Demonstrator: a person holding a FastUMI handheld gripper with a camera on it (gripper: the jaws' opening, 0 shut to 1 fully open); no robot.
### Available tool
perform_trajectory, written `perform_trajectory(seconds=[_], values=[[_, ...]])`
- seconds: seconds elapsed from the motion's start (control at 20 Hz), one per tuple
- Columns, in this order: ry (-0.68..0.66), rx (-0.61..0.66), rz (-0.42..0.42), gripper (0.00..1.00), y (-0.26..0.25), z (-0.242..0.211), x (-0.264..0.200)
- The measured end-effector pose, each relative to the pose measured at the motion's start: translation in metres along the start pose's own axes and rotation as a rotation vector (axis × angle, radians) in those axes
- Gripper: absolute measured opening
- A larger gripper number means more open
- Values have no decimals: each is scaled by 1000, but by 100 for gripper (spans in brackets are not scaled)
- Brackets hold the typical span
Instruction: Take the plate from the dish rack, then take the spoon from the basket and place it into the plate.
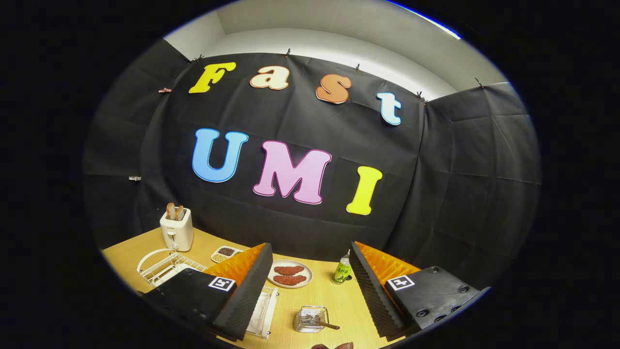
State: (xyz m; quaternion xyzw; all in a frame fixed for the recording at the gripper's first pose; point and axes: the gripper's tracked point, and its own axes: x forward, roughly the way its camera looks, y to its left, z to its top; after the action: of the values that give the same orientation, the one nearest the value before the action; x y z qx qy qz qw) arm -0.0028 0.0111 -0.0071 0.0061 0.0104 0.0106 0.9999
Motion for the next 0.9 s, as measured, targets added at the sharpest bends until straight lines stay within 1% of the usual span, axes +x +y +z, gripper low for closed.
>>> perform_trajectory(seconds=[0.45,0.55,0.7,0.8,0.9], values=[[15,14,18,97,9,-4,-1],[39,29,52,97,23,-8,3],[126,60,141,97,56,-24,9],[199,70,194,97,77,-36,15],[308,93,239,98,100,-56,19]])
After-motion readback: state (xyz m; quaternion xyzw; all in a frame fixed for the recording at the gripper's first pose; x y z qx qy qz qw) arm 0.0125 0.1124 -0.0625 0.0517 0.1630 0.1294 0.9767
